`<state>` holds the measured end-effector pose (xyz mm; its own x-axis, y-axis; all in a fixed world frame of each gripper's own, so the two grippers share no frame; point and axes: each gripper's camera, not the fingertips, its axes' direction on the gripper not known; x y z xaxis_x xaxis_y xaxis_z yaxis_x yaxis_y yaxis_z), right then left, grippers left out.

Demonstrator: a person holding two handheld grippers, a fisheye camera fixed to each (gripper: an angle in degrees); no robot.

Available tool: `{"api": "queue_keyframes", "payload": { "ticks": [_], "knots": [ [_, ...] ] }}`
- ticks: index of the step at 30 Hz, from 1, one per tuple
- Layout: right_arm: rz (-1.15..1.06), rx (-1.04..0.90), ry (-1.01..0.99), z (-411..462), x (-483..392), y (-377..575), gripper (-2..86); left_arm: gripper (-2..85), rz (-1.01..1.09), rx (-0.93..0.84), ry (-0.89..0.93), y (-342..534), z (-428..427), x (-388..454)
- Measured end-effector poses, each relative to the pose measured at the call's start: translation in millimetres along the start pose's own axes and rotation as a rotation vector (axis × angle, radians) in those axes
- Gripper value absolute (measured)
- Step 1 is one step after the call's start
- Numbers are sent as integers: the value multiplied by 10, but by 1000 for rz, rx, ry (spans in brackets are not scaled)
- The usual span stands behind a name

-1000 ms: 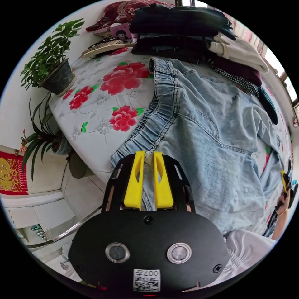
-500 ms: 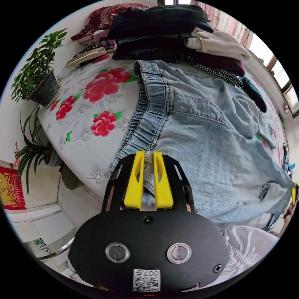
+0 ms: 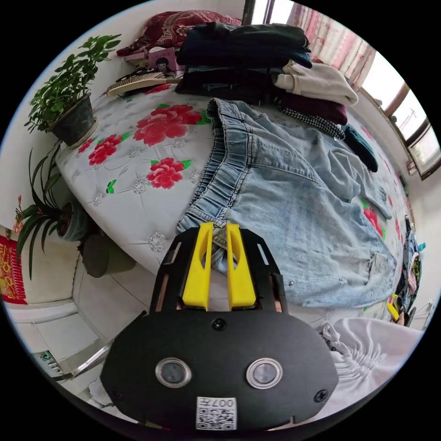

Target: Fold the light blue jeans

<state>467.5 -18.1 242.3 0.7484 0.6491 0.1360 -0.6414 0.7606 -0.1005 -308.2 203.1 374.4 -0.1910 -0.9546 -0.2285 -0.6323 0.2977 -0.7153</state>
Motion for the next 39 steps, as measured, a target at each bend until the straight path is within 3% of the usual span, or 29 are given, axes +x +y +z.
{"api": "queue_keyframes", "payload": {
  "ticks": [7,10,15,18,23,34,37,39],
  "knots": [
    [-148,-31,166,38,-212,-97,7,44,175,-129,-178,-193,63,305],
    [-130,-21,110,-101,-123,-37,7,36,158,-155,-173,-239,13,262],
    [-139,259,73,-707,-126,16,26,25,-11,-79,-37,-204,-302,-46],
    [-268,223,-14,-643,-470,-302,36,-3,-137,2,-58,-254,-533,-212],
    [-460,102,-166,-60,-1250,-959,58,-9,-202,66,128,-551,-680,-232],
    [-778,-186,-19,1307,-2567,-1779,54,-10,-4,-25,127,-1416,-406,546],
    [-839,-262,48,1392,-2771,-1804,23,-10,49,-36,105,-1706,-310,721],
    [-903,-204,95,1155,-2898,-1848,12,-10,112,-82,24,-1910,-163,840]
  ]
}}
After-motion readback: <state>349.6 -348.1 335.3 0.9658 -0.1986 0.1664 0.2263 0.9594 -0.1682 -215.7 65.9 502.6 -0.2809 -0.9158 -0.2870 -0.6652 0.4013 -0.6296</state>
